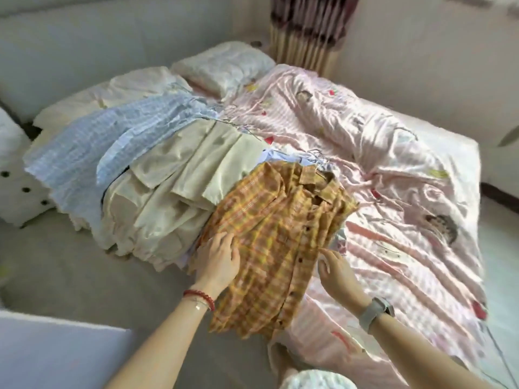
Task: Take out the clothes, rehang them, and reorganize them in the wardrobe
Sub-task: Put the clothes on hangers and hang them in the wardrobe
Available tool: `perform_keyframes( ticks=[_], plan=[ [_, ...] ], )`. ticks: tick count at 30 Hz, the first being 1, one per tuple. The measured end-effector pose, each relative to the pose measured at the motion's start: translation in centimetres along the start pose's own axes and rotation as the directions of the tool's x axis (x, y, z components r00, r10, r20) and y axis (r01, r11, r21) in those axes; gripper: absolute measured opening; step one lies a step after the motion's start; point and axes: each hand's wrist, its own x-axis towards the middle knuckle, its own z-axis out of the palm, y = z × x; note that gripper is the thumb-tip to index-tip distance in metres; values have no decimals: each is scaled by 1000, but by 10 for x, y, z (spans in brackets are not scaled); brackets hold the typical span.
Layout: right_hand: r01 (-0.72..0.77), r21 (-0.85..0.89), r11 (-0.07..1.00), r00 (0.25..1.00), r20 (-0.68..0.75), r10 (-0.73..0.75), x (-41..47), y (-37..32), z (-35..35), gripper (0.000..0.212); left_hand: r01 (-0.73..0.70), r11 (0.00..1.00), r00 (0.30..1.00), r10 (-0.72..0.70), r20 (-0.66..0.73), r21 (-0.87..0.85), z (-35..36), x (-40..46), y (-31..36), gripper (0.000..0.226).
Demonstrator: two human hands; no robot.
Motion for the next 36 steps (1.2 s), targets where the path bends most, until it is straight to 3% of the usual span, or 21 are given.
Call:
perform_keyframes(
  ticks=[5, 11, 16, 21, 24, 26, 30, 33, 36],
  plan=[
    [-107, 94, 990, 986, -118, 118, 64, 59, -35, 28, -133, 990, 982, 125, 139, 50, 42, 92, 76, 44],
    [-164, 107, 981, 978, -110, 176, 216, 120, -57, 33, -124, 990, 950, 98, 297, 69, 115, 195, 129, 50],
    [-185, 29, 982, 978, -95, 187, 326, 164, -44, 31, -112, 970, 900, 7, 436, 216, 178, 246, 133, 57],
    [-299, 26, 954, 949, 113, 294, 383, 185, -20, 29, -68, 969, 836, -76, 543, 239, 213, 258, 119, 58],
    [-407, 32, 913, 913, 42, 406, 392, 184, -12, 42, -93, 965, 808, -71, 584, 246, 211, 263, 114, 56],
    [-410, 30, 911, 910, -45, 411, 387, 183, -12, 43, -154, 951, 843, -15, 538, 269, 203, 273, 116, 53],
    [-296, 119, 948, 923, -220, 316, 361, 191, -17, 28, -217, 954, 962, 174, 211, 205, 173, 318, 139, 55],
    [-147, 127, 981, 932, -314, 180, 344, 197, -28, 25, -329, 908, 944, 324, 61, 259, 152, 363, 169, 62],
    [-23, 162, 987, 908, -409, 88, 338, 191, -49, 21, -478, 822, 878, 460, 135, 310, 136, 386, 198, 58]
  ],
)
